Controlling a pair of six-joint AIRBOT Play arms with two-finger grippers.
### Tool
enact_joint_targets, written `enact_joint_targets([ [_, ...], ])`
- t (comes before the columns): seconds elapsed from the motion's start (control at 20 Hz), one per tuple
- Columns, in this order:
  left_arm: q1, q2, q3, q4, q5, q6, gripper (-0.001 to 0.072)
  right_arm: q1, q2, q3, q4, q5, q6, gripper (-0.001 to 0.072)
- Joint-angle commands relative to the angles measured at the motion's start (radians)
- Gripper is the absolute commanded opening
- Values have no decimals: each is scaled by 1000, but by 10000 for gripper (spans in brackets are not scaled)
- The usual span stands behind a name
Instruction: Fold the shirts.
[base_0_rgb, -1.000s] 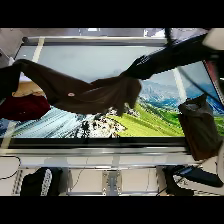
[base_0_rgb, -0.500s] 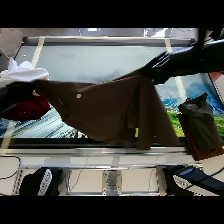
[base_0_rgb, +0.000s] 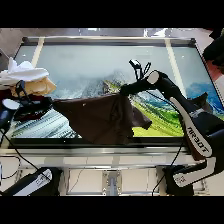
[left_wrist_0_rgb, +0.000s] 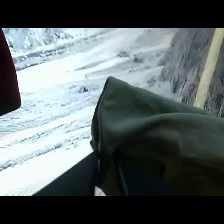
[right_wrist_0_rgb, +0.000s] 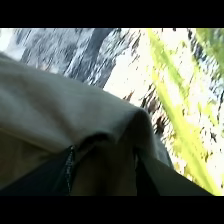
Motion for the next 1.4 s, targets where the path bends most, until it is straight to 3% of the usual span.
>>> enact_joint_targets([
  [0.0,0,-73,12,-139,139,61,531,-20,-42,51,-11,-164,0,413],
  [0.05,4,-63,36,-142,134,63,564,-40,-35,99,-37,-107,0,409],
  [0.25,76,97,97,-129,95,63,563,-180,41,306,-248,349,2,406],
  [0.4,167,263,69,15,-89,62,563,-297,145,274,-243,591,-1,406],
  [0.5,219,373,-50,66,-182,34,562,-328,217,140,-173,630,-13,407],
  [0.65,245,533,-317,24,-185,-69,562,-282,354,-257,40,471,-63,407],
  [0.75,245,594,-444,-113,-182,-72,562,-210,414,-497,111,309,-73,408],
  [0.85,245,601,-501,-176,-174,-36,562,-140,420,-624,163,262,-72,410],
  [1.0,245,576,-509,-206,-156,-10,562,0,414,-681,169,201,-85,422],
  [1.05,245,567,-509,-241,-153,20,563,50,409,-681,156,156,-90,460],
  [1.25,208,502,-509,-295,-125,60,563,184,407,-681,125,-91,-87,461],
  [1.35,170,454,-509,-295,-90,64,562,190,397,-681,138,-100,-25,462],
])
